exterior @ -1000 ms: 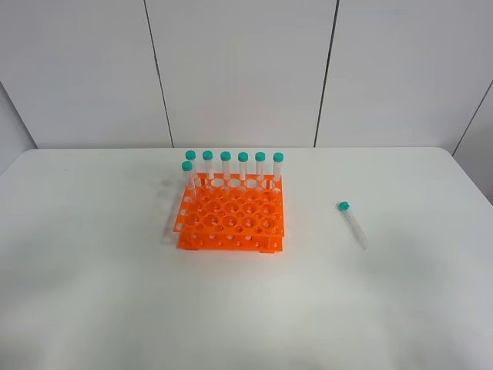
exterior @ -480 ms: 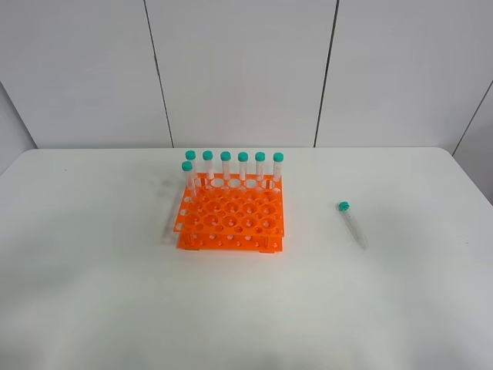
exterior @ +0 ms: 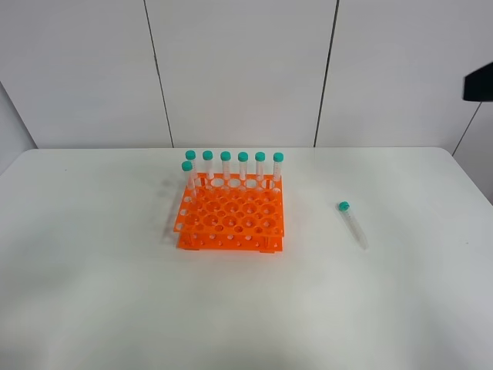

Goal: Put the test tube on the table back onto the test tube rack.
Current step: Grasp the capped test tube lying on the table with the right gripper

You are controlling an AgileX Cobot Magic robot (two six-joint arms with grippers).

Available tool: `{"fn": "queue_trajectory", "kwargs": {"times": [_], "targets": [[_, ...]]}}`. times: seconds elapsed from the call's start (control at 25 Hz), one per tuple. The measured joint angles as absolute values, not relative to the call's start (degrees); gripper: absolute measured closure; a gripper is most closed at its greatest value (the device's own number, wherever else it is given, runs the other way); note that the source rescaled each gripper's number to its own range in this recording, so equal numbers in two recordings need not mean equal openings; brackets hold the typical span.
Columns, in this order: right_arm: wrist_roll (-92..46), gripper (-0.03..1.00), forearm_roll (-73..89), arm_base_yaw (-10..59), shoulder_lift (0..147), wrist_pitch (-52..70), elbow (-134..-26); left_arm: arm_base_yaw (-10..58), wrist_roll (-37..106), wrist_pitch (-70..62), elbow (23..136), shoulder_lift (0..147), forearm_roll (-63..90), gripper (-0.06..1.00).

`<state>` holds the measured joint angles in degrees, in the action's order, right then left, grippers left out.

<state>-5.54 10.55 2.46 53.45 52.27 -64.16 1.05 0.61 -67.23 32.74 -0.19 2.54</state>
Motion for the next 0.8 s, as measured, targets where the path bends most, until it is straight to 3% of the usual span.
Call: {"fn": "queue_trajectory", "kwargs": {"times": [0.4,0.8], "targets": [[-12.21,-0.03,16.31,2.46,83.46,56.81,-82.12,1.05,0.61,-67.23,32.74,-0.19,2.54,-0.05],[-11.33,-0.03,11.16,2.57,102.05,57.10,-84.35,1.05,0.61,-67.23,32.74,-0.19,2.54,-0.05]]}}
